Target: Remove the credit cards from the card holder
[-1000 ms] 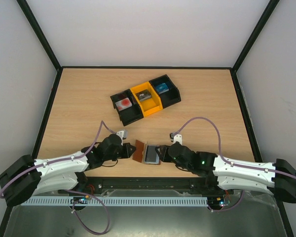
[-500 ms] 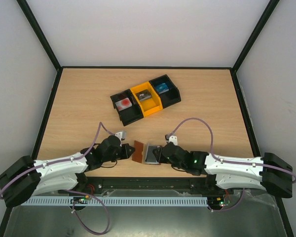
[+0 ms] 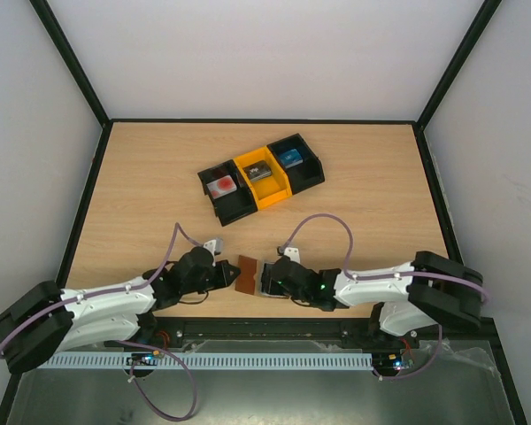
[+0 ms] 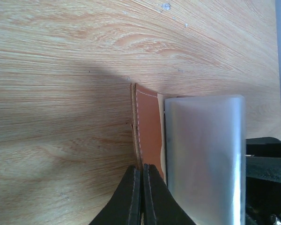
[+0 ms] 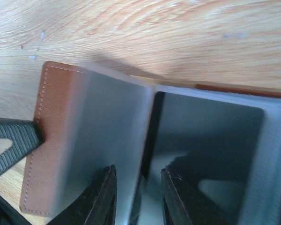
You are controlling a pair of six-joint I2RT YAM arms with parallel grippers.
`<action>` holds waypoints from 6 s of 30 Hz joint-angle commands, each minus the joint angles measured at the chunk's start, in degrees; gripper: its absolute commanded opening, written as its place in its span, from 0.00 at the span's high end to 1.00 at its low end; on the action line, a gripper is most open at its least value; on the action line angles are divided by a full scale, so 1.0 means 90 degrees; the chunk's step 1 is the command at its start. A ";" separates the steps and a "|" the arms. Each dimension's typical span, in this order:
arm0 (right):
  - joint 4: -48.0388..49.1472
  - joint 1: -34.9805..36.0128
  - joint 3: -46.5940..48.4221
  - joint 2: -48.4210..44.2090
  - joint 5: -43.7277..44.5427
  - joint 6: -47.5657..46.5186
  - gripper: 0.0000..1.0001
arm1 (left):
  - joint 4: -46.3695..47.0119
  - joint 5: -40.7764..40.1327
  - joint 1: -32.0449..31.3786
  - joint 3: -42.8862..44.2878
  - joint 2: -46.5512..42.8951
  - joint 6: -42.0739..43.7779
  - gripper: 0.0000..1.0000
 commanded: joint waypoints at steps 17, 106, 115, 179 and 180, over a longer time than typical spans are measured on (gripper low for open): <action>0.0094 0.0037 0.0850 0.1713 -0.0042 -0.0634 0.62 | 0.0105 -0.0069 -0.0043 -0.0497 -0.0629 -0.0399 0.91; -0.0676 -0.0080 -0.0105 -0.0181 0.0462 -0.0549 0.96 | 0.4512 0.1364 -0.0072 -0.0403 0.3262 -0.0429 0.75; -0.1511 -0.0080 0.0237 -0.0462 0.0869 -0.0650 0.95 | 0.4119 0.1231 -0.0072 -0.0375 0.2962 -0.0283 0.72; 0.0462 -0.0138 -0.1076 0.0234 0.0553 -0.0331 0.98 | 0.3582 0.1584 0.0285 -0.0301 0.2739 -0.0112 0.93; 0.0439 -0.0138 -0.1075 0.0189 0.0576 -0.0346 0.98 | 0.3590 0.1584 0.0284 -0.0308 0.2728 -0.0125 0.94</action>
